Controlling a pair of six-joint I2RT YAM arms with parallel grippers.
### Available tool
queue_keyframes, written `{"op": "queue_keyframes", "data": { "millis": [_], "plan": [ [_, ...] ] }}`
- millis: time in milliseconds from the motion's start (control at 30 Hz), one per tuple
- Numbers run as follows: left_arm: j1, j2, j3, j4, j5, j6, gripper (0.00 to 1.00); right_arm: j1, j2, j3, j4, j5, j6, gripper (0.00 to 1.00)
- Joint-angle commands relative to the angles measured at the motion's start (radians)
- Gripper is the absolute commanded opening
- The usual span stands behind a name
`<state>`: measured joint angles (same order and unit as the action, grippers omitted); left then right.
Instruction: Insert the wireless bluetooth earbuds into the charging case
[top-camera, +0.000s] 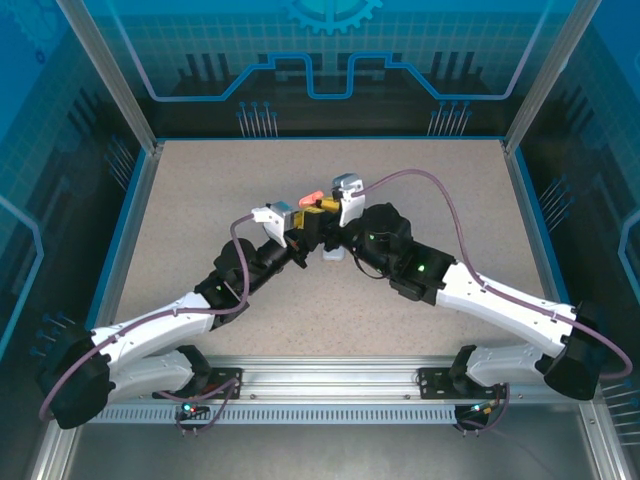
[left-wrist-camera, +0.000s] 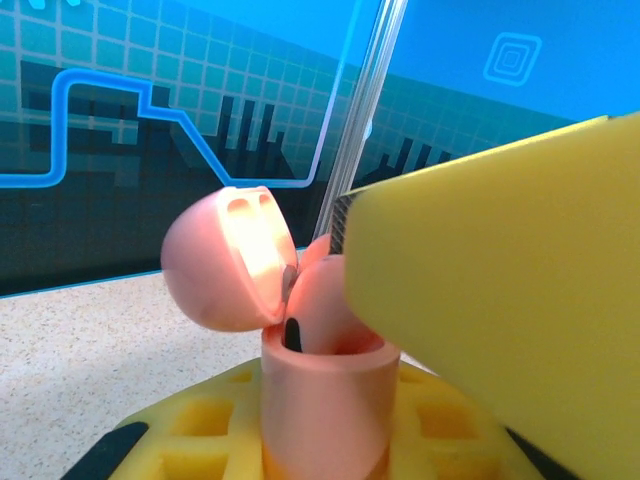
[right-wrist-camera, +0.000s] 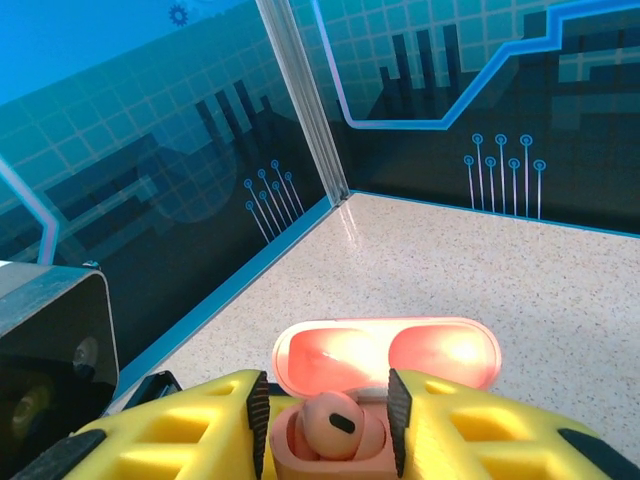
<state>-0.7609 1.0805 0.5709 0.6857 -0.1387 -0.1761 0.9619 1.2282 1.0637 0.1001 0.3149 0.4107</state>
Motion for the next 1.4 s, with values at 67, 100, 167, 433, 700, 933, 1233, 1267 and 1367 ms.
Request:
{"op": "queue_keyframes", "data": {
  "millis": [67, 100, 167, 433, 700, 933, 1233, 1267, 1367],
  "plan": [
    [-0.008, 0.001, 0.031, -0.002, -0.022, 0.048, 0.00, -0.005, -0.040, -0.008, -0.005, 0.012, 0.014, 0.44],
    [-0.008, 0.002, 0.030, -0.002, -0.023, 0.049, 0.00, -0.009, -0.044, -0.007, -0.005, 0.005, 0.015, 0.46],
    [-0.008, 0.007, 0.030, 0.000, -0.023, 0.050, 0.00, -0.019, -0.051, -0.004, -0.003, -0.018, 0.022, 0.50],
    [-0.008, 0.016, 0.023, 0.026, -0.021, 0.046, 0.00, -0.058, -0.068, 0.082, -0.081, -0.109, 0.029, 0.62],
    [-0.008, -0.010, -0.017, 0.101, 0.049, 0.088, 0.00, -0.157, -0.135, 0.189, -0.325, -0.225, 0.012, 0.81],
    [-0.008, -0.022, -0.006, 0.104, 0.212, 0.125, 0.00, -0.381, -0.156, 0.164, -0.423, -0.635, 0.063, 1.00],
    [-0.009, 0.008, 0.026, 0.131, 0.304, 0.098, 0.00, -0.417, -0.078, 0.137, -0.327, -0.917, 0.143, 1.00],
    [-0.008, 0.014, 0.031, 0.131, 0.304, 0.092, 0.00, -0.416, -0.068, 0.133, -0.305, -0.941, 0.154, 1.00],
    [-0.008, 0.024, 0.040, 0.131, 0.303, 0.084, 0.00, -0.414, -0.047, 0.119, -0.252, -0.987, 0.192, 1.00]
  ]
}}
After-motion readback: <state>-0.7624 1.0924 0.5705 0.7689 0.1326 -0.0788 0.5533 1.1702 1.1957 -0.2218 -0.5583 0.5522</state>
